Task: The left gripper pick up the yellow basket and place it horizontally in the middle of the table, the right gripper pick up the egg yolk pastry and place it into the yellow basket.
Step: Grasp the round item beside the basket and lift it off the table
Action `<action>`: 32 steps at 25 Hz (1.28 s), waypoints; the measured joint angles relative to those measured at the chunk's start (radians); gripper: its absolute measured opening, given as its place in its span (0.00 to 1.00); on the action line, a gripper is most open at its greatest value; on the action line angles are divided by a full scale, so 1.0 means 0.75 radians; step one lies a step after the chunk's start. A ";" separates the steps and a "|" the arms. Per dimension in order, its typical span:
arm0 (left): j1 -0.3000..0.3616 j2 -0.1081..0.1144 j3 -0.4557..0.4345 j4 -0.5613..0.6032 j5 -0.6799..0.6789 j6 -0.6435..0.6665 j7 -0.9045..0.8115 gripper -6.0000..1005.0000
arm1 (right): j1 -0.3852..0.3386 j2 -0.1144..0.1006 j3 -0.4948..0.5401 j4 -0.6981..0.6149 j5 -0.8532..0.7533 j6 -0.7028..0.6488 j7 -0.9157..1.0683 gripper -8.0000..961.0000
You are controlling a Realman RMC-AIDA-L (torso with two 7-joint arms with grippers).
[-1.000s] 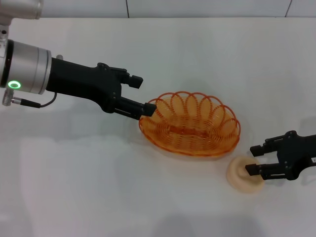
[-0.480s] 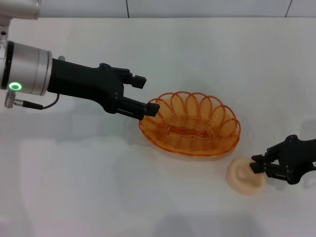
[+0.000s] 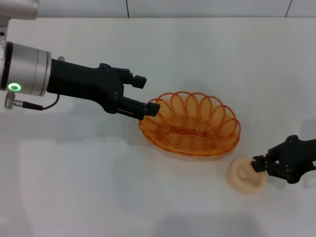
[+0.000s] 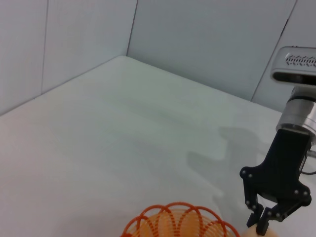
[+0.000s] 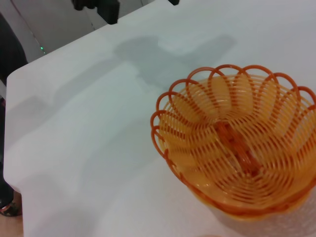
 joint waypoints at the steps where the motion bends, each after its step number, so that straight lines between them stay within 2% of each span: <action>1: 0.002 0.000 0.000 0.000 -0.005 0.000 0.000 0.89 | 0.000 0.000 0.000 -0.001 -0.002 0.000 0.004 0.11; 12: 0.039 0.000 -0.002 0.045 -0.017 -0.001 0.000 0.89 | -0.012 0.000 0.012 -0.047 0.025 -0.033 0.010 0.04; 25: 0.068 0.002 -0.002 0.052 -0.048 -0.011 0.005 0.88 | -0.098 -0.005 0.021 -0.399 0.045 -0.204 0.211 0.03; 32: 0.095 0.010 -0.002 0.067 -0.049 -0.003 0.005 0.88 | -0.081 -0.003 0.011 -0.476 0.132 -0.241 0.258 0.03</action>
